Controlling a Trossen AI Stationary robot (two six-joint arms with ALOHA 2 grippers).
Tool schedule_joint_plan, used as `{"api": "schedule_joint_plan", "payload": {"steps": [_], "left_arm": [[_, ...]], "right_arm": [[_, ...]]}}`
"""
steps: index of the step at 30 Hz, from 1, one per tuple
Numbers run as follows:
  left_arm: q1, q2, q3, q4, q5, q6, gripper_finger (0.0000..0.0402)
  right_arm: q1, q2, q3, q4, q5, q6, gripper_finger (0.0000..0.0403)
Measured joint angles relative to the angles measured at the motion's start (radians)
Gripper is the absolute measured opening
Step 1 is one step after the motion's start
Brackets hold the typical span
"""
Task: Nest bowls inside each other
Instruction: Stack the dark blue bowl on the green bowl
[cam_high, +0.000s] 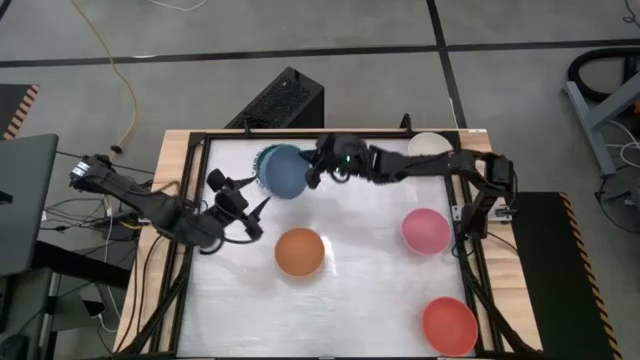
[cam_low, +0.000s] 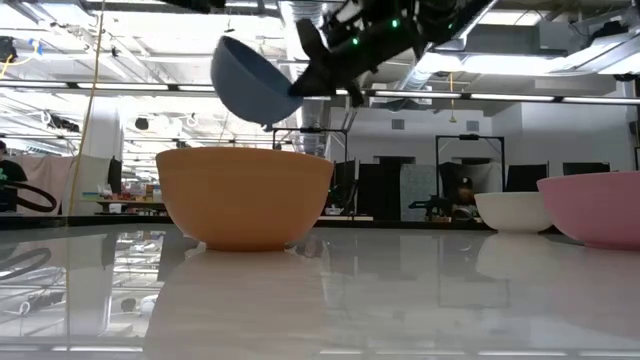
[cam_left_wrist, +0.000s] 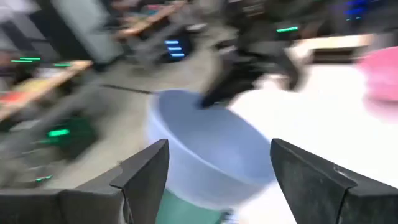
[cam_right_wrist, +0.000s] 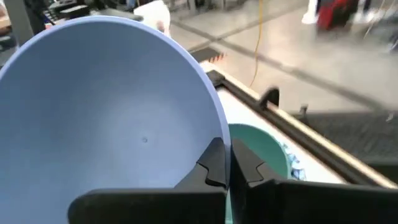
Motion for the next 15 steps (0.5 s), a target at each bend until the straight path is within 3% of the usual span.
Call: {"api": "schedule_joint_plan", "payload": {"steps": [7,10,15], "left_arm": [[0.0,-0.18,0.0,-0.004,0.304,0.003,0.027],[0.0,-0.244,0.0,-0.007,0.358,0.003,0.027],[0.0,-0.307,0.0,-0.01,0.365,0.01,0.027]], "right_arm": [[-0.155,0.07,0.072,-0.121,-0.18,0.091,0.0006],[-0.203,0.106,0.136,-0.215,-0.294,0.106,0.0007],[-0.232,0.161,0.22,-0.333,-0.344,0.086,0.0006]]}}
